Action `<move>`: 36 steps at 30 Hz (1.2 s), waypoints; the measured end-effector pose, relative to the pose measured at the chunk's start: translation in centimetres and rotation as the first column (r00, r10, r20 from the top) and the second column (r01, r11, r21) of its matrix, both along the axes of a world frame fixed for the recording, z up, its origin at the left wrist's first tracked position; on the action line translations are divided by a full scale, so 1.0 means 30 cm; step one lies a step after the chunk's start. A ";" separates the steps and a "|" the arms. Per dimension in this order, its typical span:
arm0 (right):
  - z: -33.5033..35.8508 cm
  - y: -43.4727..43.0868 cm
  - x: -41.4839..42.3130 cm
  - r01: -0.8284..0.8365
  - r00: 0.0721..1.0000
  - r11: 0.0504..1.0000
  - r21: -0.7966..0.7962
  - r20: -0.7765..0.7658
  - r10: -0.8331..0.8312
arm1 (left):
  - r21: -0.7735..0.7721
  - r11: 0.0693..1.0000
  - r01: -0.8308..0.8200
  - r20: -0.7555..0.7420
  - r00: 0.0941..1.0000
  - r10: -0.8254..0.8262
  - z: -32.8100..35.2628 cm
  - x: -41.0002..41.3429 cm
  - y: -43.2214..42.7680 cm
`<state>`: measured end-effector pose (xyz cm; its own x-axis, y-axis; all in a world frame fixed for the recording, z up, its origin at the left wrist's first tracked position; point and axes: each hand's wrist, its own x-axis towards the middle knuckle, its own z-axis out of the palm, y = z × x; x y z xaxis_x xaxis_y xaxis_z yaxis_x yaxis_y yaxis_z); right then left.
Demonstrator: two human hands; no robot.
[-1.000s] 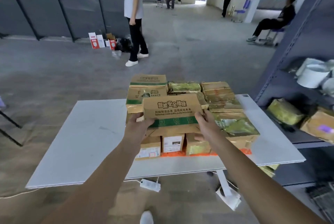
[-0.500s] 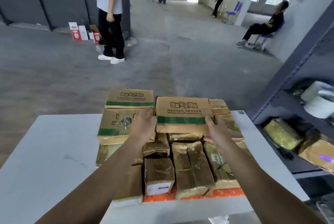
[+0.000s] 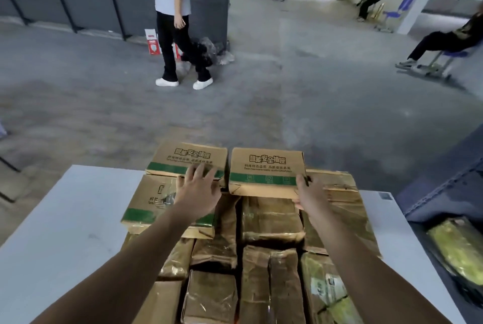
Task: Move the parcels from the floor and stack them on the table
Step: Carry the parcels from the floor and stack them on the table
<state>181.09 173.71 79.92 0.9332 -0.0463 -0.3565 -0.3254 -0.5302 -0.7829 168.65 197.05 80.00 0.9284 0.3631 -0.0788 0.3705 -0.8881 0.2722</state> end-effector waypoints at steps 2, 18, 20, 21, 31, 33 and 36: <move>-0.007 0.019 0.025 -0.049 0.999 0.998 -0.028 -0.010 0.049 | 0.022 1.000 0.003 -0.021 1.000 -0.003 -0.007 0.003 -0.003; 0.010 0.084 0.034 -0.219 0.801 0.671 -0.708 0.263 0.538 | 0.088 0.996 -0.018 -0.031 0.999 0.020 -0.018 -0.002 -0.047; 0.017 0.104 0.017 -0.307 0.642 0.572 -0.761 0.278 0.715 | 0.093 0.996 -0.008 -0.004 1.000 0.009 -0.017 -0.001 -0.056; 0.017 0.116 0.008 -0.354 0.567 0.502 -0.789 0.246 0.786 | 0.085 0.996 -0.006 0.005 1.000 0.006 -0.015 -0.001 -0.059; 0.013 0.171 -0.025 -0.477 0.422 0.261 -0.839 0.042 0.906 | 0.095 0.994 0.046 -0.032 0.999 -0.043 -0.010 0.004 -0.041; 0.030 0.177 -0.024 -0.480 0.414 0.251 -0.840 0.035 0.910 | 0.094 0.995 0.038 -0.032 0.999 -0.035 -0.005 0.003 -0.046; 0.053 0.180 -0.027 -0.468 0.409 0.286 -0.836 0.082 0.909 | 0.077 0.997 0.018 -0.015 1.000 -0.016 0.011 -0.003 -0.052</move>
